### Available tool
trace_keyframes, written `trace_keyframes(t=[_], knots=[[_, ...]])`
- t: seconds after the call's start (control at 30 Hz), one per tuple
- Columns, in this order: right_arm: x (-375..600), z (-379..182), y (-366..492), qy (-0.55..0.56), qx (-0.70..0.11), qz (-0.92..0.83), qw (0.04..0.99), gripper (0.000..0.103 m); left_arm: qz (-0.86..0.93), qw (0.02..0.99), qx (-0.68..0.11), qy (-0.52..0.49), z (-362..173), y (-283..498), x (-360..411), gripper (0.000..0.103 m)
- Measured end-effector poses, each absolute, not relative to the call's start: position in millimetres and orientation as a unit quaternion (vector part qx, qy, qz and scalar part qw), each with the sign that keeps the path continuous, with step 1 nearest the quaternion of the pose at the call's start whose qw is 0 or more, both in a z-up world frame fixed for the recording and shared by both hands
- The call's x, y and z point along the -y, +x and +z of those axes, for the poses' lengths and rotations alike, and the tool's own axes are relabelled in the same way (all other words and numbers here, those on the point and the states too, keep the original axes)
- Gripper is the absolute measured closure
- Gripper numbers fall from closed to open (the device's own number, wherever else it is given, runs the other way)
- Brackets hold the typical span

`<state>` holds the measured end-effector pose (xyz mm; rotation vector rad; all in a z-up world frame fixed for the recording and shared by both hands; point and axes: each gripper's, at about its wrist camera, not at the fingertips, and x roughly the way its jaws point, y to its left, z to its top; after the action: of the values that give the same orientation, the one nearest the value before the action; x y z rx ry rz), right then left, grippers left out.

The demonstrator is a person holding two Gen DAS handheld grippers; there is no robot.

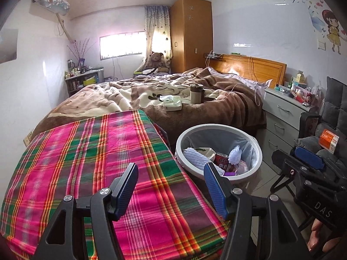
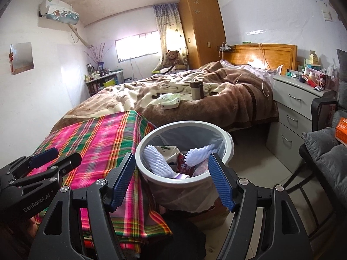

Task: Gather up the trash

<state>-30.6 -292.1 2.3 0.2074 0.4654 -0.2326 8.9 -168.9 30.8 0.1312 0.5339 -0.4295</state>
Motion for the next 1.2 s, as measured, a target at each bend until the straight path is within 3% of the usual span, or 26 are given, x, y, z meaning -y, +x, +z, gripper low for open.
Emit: trace_keyframes(t=[1.2], knots=[[264, 2, -52, 0.082, -0.195, -0.141, 0.967, 0.032, -0.201, 0.947, -0.248, 0.046, 26, -15, 149, 0.04]])
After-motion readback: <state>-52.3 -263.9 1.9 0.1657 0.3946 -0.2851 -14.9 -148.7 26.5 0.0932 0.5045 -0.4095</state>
